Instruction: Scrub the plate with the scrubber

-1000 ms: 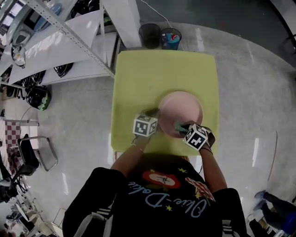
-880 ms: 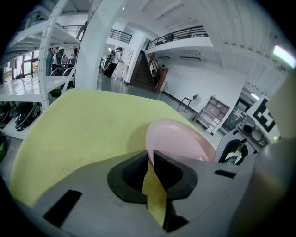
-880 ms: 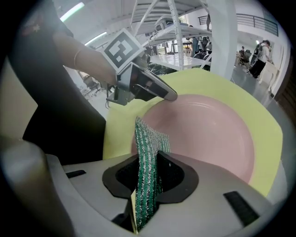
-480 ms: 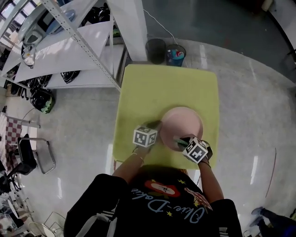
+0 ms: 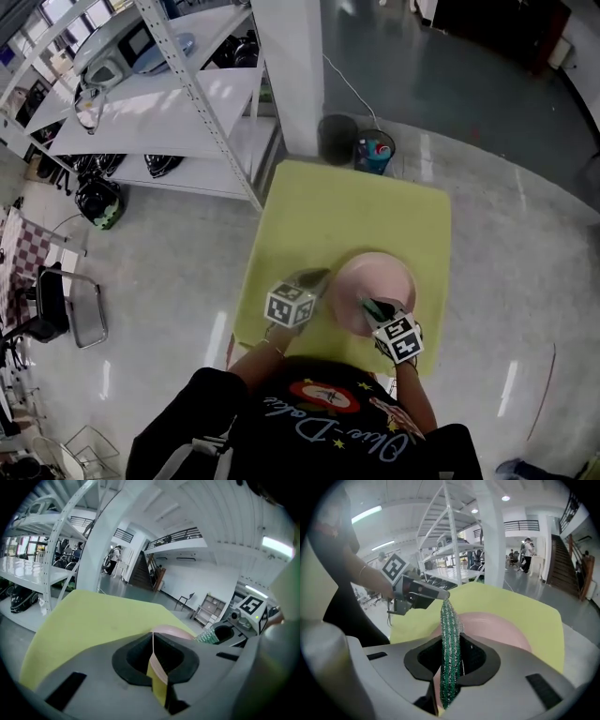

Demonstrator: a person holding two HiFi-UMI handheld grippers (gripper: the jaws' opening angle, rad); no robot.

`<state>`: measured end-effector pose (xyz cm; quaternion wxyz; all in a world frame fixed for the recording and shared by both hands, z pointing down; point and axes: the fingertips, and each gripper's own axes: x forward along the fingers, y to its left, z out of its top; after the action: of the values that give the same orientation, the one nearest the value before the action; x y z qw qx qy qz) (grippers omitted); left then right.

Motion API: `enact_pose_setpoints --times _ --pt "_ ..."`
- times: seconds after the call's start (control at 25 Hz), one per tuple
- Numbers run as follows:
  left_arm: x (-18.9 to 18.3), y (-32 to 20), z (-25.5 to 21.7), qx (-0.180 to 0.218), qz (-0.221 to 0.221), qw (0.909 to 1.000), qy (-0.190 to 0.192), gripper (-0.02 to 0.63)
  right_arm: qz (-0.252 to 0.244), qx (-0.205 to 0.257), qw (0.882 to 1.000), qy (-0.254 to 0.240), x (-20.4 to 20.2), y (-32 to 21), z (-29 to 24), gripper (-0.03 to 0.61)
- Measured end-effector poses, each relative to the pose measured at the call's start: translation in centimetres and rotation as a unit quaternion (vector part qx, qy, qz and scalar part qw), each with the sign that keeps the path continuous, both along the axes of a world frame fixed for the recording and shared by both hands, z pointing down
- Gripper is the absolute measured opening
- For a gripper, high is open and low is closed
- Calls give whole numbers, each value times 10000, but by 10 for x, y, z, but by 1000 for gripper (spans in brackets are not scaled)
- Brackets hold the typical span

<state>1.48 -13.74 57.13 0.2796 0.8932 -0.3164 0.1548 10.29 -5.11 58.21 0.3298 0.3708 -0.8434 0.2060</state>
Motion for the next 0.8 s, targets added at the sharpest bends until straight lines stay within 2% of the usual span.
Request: enact_pose_setpoints --times 0.12,0.32,0.6,0.8 --pt "-1 5 -17 130 88 9998 100 3 290 282 9991 -139 1 -8 -17 64" --pt "-3 6 -52 649 376 9972 -11 2 762 734 9935 -426 3 -21 -54 64" --pt "-3 1 -104 1219 468 9914 92 2 1422 1271 9768 -970 18 -30 -101 64" --pt "1 5 -133 1608 545 9854 94 2 1694 1724 9621 -1264 25 -37 -136 64"
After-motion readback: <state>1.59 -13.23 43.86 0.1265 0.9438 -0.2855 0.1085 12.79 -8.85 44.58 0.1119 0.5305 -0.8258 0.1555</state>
